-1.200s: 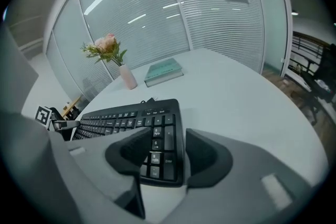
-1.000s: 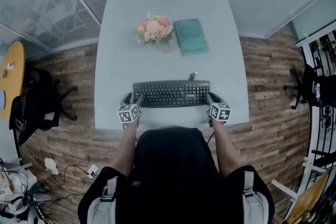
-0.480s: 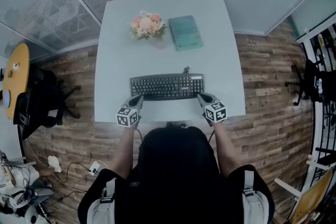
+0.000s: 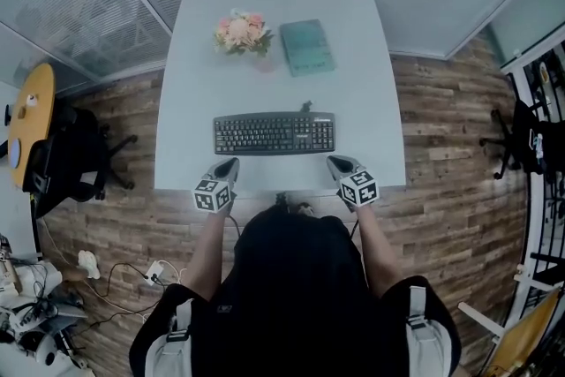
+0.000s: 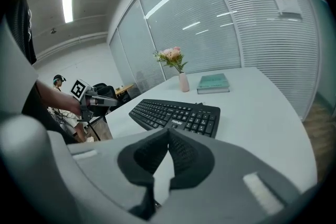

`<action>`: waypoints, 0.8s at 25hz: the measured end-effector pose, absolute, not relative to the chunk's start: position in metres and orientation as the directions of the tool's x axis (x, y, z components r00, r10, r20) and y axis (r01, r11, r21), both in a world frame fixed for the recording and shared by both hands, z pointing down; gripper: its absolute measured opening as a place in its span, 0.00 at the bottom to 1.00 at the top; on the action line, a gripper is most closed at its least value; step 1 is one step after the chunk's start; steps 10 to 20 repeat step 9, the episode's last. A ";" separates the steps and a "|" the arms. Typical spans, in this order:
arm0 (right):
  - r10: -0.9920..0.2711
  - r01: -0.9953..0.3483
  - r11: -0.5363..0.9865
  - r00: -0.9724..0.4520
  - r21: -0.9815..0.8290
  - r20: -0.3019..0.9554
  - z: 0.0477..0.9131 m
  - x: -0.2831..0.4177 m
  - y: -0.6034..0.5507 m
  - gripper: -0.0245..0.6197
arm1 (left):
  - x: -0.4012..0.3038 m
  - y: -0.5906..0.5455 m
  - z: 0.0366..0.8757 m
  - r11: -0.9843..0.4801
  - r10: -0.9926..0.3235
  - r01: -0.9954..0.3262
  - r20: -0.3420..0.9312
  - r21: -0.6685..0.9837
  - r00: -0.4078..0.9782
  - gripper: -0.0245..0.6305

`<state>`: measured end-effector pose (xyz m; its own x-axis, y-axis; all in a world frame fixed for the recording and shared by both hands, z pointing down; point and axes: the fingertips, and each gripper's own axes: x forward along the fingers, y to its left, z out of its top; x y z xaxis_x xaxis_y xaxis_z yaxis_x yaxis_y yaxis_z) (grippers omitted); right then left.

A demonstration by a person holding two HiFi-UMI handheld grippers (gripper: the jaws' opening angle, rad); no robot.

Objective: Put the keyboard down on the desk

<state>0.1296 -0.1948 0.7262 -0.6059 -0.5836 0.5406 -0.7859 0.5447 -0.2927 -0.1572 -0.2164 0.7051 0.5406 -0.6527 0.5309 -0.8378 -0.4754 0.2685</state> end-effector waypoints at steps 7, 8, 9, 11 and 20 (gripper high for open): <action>-0.585 -0.777 0.562 -0.617 -0.285 0.526 0.722 0.146 -0.175 0.04 | -0.138 -0.191 0.702 -0.484 -0.651 -0.837 0.533 0.256 0.540 0.06; -0.586 -0.776 0.563 -0.617 -0.285 0.526 0.723 0.150 -0.172 0.04 | -0.133 -0.188 0.702 -0.492 -0.647 -0.833 0.534 0.253 0.544 0.06; -0.586 -0.776 0.563 -0.618 -0.284 0.525 0.723 0.154 -0.169 0.04 | -0.127 -0.184 0.702 -0.500 -0.643 -0.829 0.535 0.248 0.548 0.06; -0.586 -0.776 0.563 -0.618 -0.284 0.525 0.723 0.154 -0.169 0.04 | -0.127 -0.184 0.702 -0.500 -0.643 -0.829 0.535 0.248 0.548 0.06; -0.586 -0.776 0.563 -0.618 -0.284 0.525 0.723 0.154 -0.169 0.04 | -0.127 -0.184 0.702 -0.500 -0.643 -0.829 0.535 0.248 0.548 0.06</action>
